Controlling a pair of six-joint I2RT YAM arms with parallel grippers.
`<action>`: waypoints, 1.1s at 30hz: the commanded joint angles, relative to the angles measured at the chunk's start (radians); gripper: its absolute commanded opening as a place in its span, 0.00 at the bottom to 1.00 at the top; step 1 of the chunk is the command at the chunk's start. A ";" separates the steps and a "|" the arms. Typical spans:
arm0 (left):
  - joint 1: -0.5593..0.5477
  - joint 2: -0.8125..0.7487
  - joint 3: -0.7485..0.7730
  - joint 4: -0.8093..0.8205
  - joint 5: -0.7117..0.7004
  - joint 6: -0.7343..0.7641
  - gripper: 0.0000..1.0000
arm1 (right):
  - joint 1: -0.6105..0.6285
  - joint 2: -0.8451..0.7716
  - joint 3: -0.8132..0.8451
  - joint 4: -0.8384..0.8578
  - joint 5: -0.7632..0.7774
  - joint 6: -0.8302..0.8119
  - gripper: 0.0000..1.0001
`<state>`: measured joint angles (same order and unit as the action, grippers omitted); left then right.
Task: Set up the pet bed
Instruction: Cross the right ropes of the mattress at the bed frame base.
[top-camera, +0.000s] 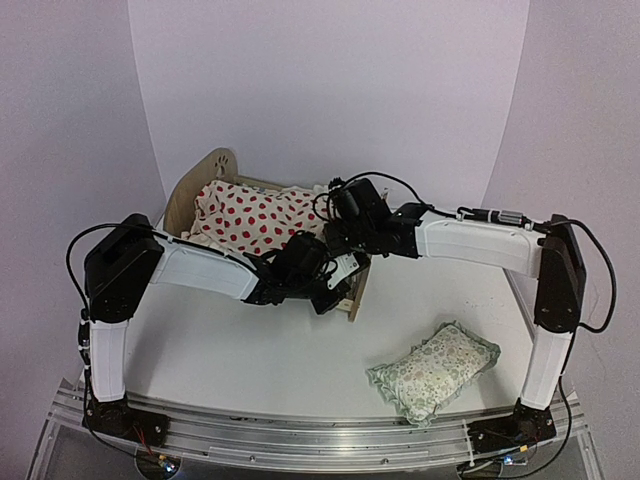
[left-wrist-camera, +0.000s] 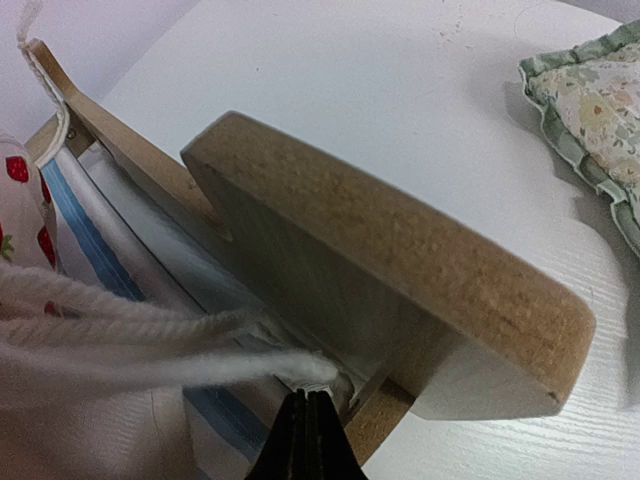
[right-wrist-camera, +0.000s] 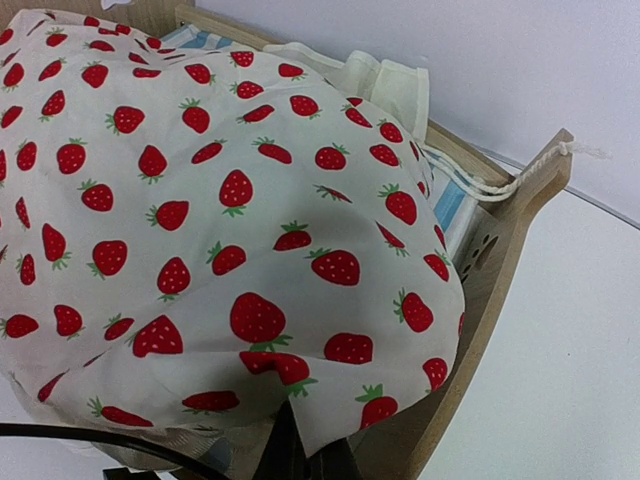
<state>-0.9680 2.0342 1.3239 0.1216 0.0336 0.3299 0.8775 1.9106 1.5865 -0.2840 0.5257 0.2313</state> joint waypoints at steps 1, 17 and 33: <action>0.005 0.009 0.038 -0.093 0.011 -0.019 0.00 | -0.020 0.005 -0.020 0.003 -0.004 0.007 0.00; 0.005 -0.285 -0.250 0.188 0.029 -0.129 0.32 | -0.023 -0.031 0.063 0.002 -0.134 0.065 0.00; 0.003 -0.296 -0.384 0.489 0.076 -0.163 0.44 | -0.023 -0.082 0.092 -0.015 -0.125 0.360 0.00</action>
<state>-0.9695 1.7775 0.9522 0.4826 0.0809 0.1814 0.8577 1.9058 1.6440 -0.3070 0.4051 0.4713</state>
